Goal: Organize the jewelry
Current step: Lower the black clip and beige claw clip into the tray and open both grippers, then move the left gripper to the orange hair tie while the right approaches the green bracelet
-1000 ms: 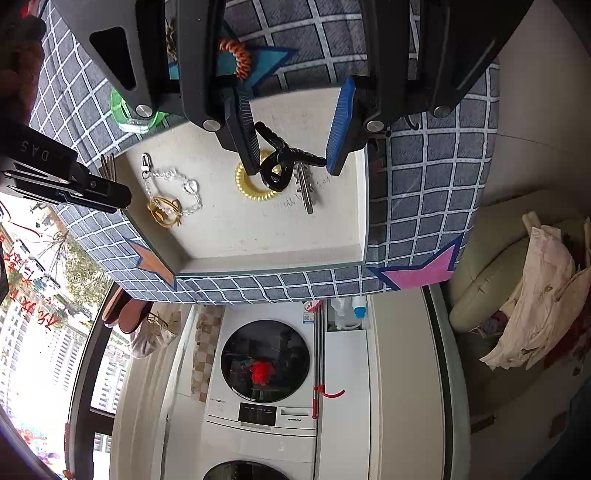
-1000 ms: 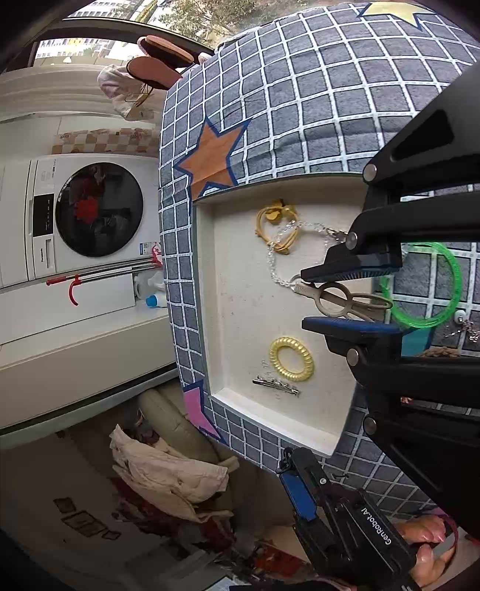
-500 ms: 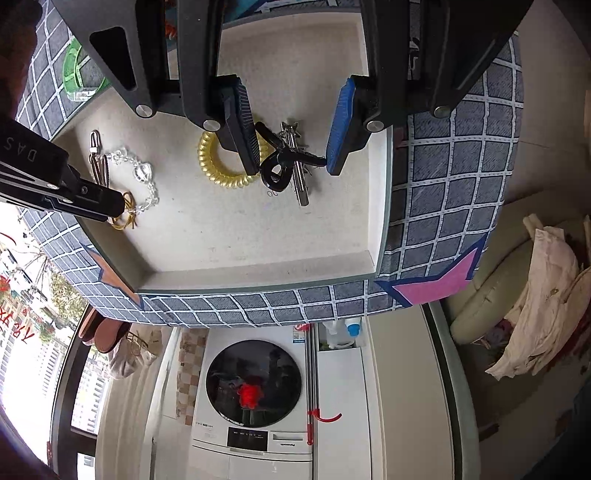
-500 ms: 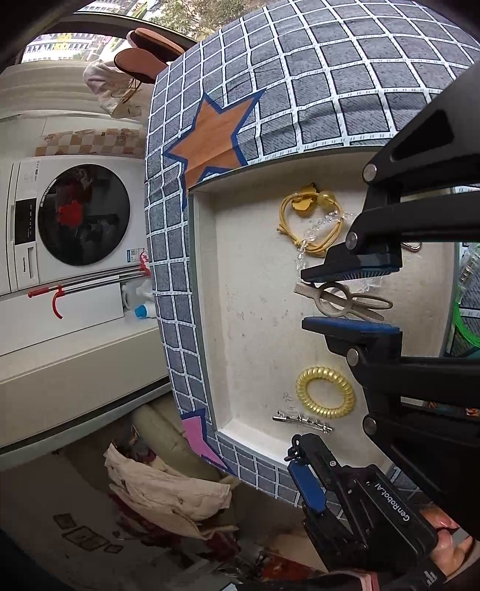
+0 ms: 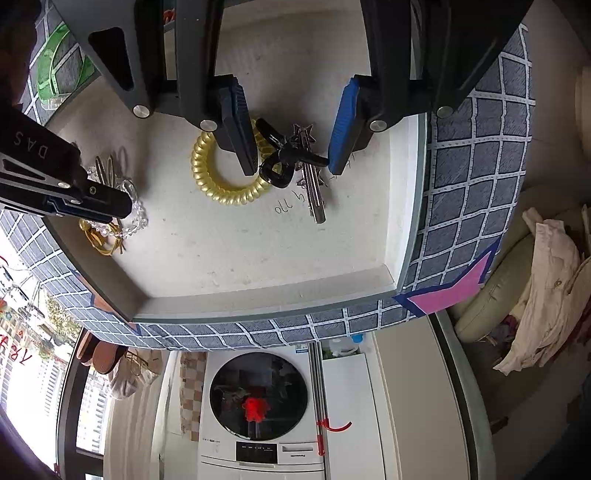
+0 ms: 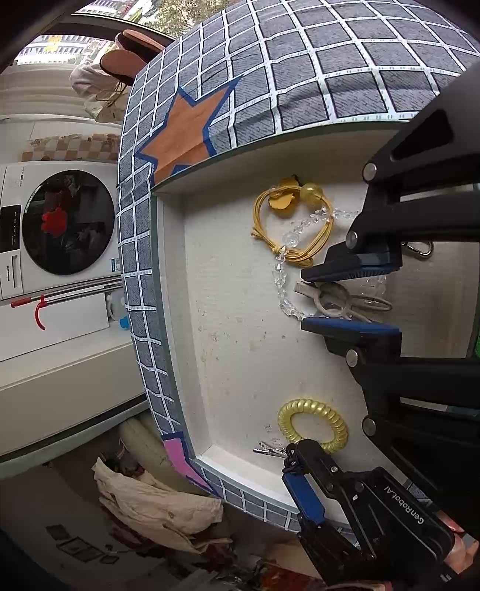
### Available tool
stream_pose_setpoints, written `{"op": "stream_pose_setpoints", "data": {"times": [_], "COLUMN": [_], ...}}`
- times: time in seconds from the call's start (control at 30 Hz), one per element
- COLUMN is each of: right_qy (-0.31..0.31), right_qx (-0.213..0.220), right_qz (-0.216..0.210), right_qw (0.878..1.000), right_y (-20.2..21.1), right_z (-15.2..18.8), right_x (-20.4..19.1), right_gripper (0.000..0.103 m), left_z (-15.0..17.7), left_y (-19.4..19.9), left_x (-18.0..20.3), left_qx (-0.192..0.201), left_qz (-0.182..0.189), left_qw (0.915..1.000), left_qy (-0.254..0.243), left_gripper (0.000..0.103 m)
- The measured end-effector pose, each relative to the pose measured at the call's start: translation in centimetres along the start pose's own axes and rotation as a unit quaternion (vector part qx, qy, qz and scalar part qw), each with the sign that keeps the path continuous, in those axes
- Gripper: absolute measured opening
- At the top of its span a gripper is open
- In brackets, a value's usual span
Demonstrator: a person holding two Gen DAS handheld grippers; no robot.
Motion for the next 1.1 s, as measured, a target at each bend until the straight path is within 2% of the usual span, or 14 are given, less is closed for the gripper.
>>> {"op": "stream_pose_setpoints", "data": {"times": [0.13,0.2,0.4,0.5,0.53,0.6,0.67,0.87,0.9,0.93,1.03,1.1], "right_qy": [-0.003,-0.006,-0.022,-0.026,-0.026,-0.024,-0.025,-0.029,-0.029,-0.028,-0.029,-0.028], "right_qx": [-0.005,-0.006,0.011,0.02,0.022,0.027,0.032,0.037,0.039,0.041,0.046,0.051], "right_qz": [-0.001,-0.004,-0.02,-0.024,-0.025,-0.024,-0.024,-0.029,-0.029,-0.029,-0.034,-0.037], "right_qw": [1.0,1.0,1.0,0.999,0.999,0.999,0.999,0.998,0.998,0.998,0.998,0.998], "right_y": [0.1,0.2,1.7,2.6,2.8,3.3,3.8,5.0,5.2,5.4,6.2,6.7], "right_z": [0.0,0.1,0.1,0.0,0.0,-0.1,-0.2,-0.2,-0.1,-0.1,0.0,0.2], "right_x": [0.3,0.4,0.3,0.0,-0.2,-0.3,-0.4,-0.5,-0.6,-0.6,-0.9,-1.0], "right_gripper": [0.027,0.039,0.057,0.061,0.061,0.063,0.067,0.07,0.072,0.073,0.077,0.082], "left_z": [0.1,0.1,-0.1,-0.3,-0.4,-0.5,-0.8,-0.9,-0.9,-0.8,-0.5,-0.1], "left_y": [0.0,0.1,1.2,2.0,2.2,2.8,3.6,4.5,4.6,4.8,5.6,6.0], "left_x": [-0.2,-0.2,-0.3,-0.3,-0.3,-0.4,-0.5,-1.0,-1.1,-1.3,-1.9,-2.1], "left_qx": [0.0,-0.002,0.006,0.015,0.017,0.025,0.04,0.041,0.042,0.042,0.05,0.049], "left_qz": [0.0,-0.003,0.0,-0.002,-0.002,-0.001,-0.004,-0.003,-0.003,-0.005,-0.013,-0.013], "left_qw": [1.0,0.9999,0.9998,0.9997,0.9997,0.9995,0.9989,0.9988,0.9987,0.9986,0.9981,0.9981], "left_qy": [0.01,0.01,0.017,0.017,0.017,0.021,0.022,0.027,0.028,0.03,0.035,0.034], "left_gripper": [0.06,0.06,0.06,0.06,0.064,0.092,0.094,0.094,0.101,0.103,0.103,0.103]}}
Point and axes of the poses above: each gripper's, at about its wrist camera, not at the fingertips, and y roughly against the way its jaws point, x to its right, z to its underside, the point moved 10 cm from there along -y, roughly the way its jaws point, and after that the axes turned 7 degrees about -z, right-handed, at the moved point
